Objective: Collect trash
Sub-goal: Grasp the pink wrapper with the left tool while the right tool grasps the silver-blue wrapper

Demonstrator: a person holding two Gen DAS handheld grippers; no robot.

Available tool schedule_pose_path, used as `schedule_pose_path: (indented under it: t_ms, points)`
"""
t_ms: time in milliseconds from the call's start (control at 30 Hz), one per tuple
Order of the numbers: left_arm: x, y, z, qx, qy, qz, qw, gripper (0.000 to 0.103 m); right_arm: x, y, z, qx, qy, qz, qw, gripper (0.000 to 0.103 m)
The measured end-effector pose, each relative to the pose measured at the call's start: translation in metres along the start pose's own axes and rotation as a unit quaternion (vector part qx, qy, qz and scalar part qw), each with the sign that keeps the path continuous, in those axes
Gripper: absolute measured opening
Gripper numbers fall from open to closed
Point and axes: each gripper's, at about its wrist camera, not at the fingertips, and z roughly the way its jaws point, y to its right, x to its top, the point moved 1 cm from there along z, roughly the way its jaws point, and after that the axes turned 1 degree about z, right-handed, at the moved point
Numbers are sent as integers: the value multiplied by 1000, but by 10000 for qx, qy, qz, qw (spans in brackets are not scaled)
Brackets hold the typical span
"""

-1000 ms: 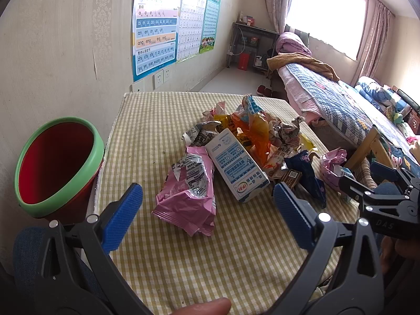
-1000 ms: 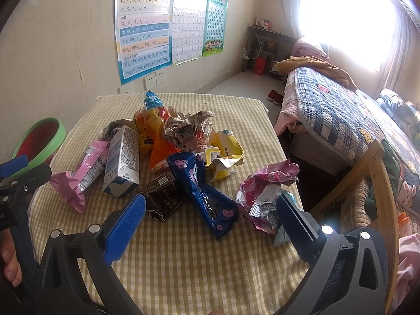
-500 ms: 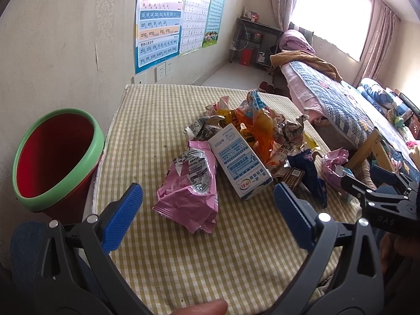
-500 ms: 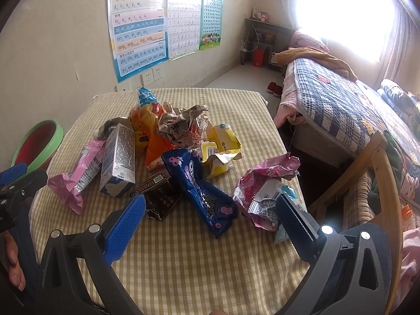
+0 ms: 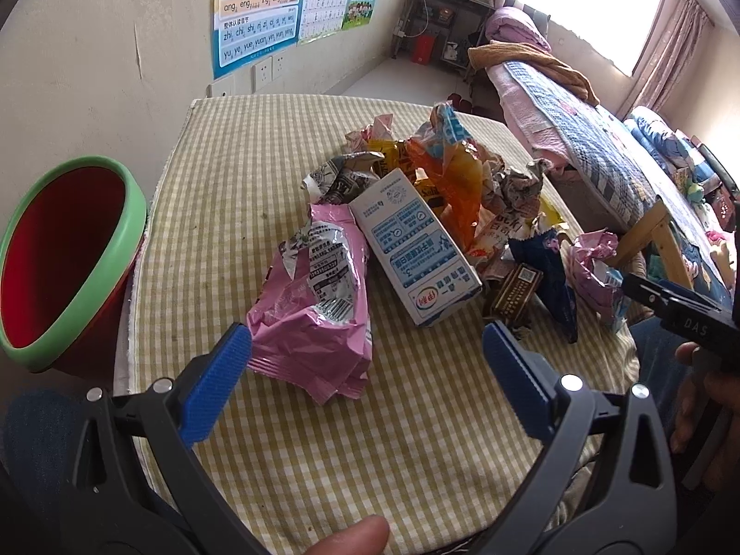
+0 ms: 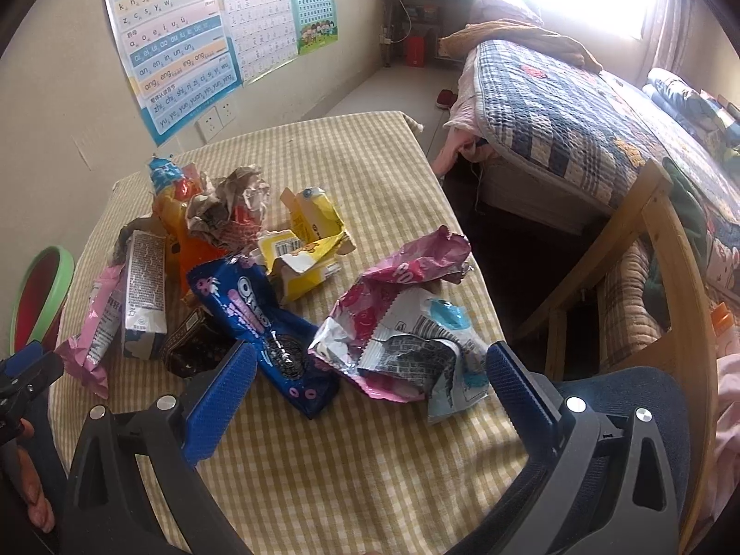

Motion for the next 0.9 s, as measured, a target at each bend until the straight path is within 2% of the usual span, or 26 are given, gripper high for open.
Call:
schedule_pose_path:
  t_ms: [167, 300, 400, 467, 600, 700, 767, 833, 900]
  points:
    - [6, 0, 13, -1, -169, 86, 9998, 98, 7, 15, 17, -49, -405, -216, 9989, 96]
    - [10, -4, 20, -23, -195, 78, 9998, 98, 14, 35, 29, 46, -653, -68, 9978, 96]
    - [11, -10, 30, -48, -362, 41, 9993, 97, 16, 44, 43, 187, -970, 61, 9951, 94]
    - [11, -13, 38, -29, -479, 23, 9988, 86, 15, 44, 53, 234, -1197, 63, 9925, 90]
    - [13, -18, 49, 106, -606, 28, 9981, 75, 13, 40, 65, 229, -1435, -52, 9894, 79]
    - [11, -22, 53, 42, -679, -12, 9977, 65, 11, 37, 69, 232, -1508, -141, 9882, 65]
    - [9, -21, 53, 24, -682, -8, 9977, 51, 10, 37, 70, 304, -1534, -157, 9876, 57]
    - [8, -22, 53, -21, -719, -22, 9974, 50, 9, 37, 68, 338, -1512, -173, 9878, 46]
    - [7, -22, 52, -47, -705, -37, 9975, 48, 9, 38, 66, 399, -1496, -156, 9878, 41]
